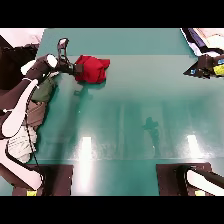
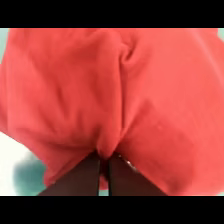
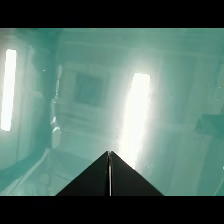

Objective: Fold the shirts.

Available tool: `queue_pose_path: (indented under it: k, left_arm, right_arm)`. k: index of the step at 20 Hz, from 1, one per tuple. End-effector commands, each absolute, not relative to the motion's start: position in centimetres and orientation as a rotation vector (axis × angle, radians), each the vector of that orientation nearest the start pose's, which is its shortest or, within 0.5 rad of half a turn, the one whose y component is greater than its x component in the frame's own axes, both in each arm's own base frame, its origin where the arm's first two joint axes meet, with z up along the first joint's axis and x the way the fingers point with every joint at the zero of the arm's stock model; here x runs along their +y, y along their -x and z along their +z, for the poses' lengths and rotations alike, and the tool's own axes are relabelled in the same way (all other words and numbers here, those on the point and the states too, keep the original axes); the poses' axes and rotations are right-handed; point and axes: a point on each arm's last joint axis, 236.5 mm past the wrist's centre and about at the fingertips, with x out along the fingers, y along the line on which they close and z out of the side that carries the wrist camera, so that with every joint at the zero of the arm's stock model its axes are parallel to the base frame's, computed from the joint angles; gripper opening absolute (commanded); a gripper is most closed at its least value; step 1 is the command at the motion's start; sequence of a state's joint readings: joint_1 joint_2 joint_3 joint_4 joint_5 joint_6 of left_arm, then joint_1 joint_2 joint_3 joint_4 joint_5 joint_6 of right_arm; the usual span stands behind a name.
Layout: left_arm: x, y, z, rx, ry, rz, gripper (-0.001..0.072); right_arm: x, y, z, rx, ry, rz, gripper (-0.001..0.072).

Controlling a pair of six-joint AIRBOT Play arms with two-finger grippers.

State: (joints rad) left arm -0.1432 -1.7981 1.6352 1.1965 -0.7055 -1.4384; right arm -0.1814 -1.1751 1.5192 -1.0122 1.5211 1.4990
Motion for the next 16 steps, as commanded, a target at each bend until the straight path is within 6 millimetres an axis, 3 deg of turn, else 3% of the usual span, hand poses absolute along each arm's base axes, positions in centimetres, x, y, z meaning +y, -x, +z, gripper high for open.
queue_pose_path:
  k: [1,3,5,7,9,10,12,14,16]
  left_arm:
    - [-15.4,-58.1,5.2,0.843,0.149,-0.376,0.0021]
    - [-16.6,-57.4,13.8,0.699,0.038,-0.491,0.0021]
    - [-19.4,-53.5,24.2,0.521,-0.051,-0.68,0.0021]
    - [-22.5,-46.4,32.9,0.375,-0.058,-0.893,0.0022]
    - [-24.5,-38.6,38.3,0.293,-0.045,-1.084,0.0022]
    - [-25.1,-35.0,39.5,0.29,-0.063,-1.162,0.0021]
    - [-25.4,-30.6,39.5,0.321,-0.146,-1.223,0.0021]
    - [-26.0,-29.4,37.4,0.382,-0.184,-1.226,0.0021]
    - [-27.4,-29.6,32.8,0.511,-0.198,-1.243,0.0022]
  right_arm:
    - [6.0,-36.7,19.2,1.068,-0.378,0.358,0.0018]
    - [6.0,-37.1,21.7,1.004,-0.351,0.363,0.0018]
    - [6.0,-37.3,25.0,0.922,-0.315,0.37,0.0019]
    - [6.0,-37.2,28.1,0.844,-0.283,0.374,0.0018]
    - [6.0,-36.9,30.8,0.777,-0.253,0.378,0.0018]
    - [6.0,-36.8,32.0,0.747,-0.24,0.379,0.0018]
    - [6.1,-36.3,34.1,0.693,-0.217,0.381,0.0019]
    - [6.3,-35.8,35.6,0.658,-0.205,0.383,0.0019]
    - [6.4,-35.1,36.0,0.664,-0.196,0.389,0.0019]
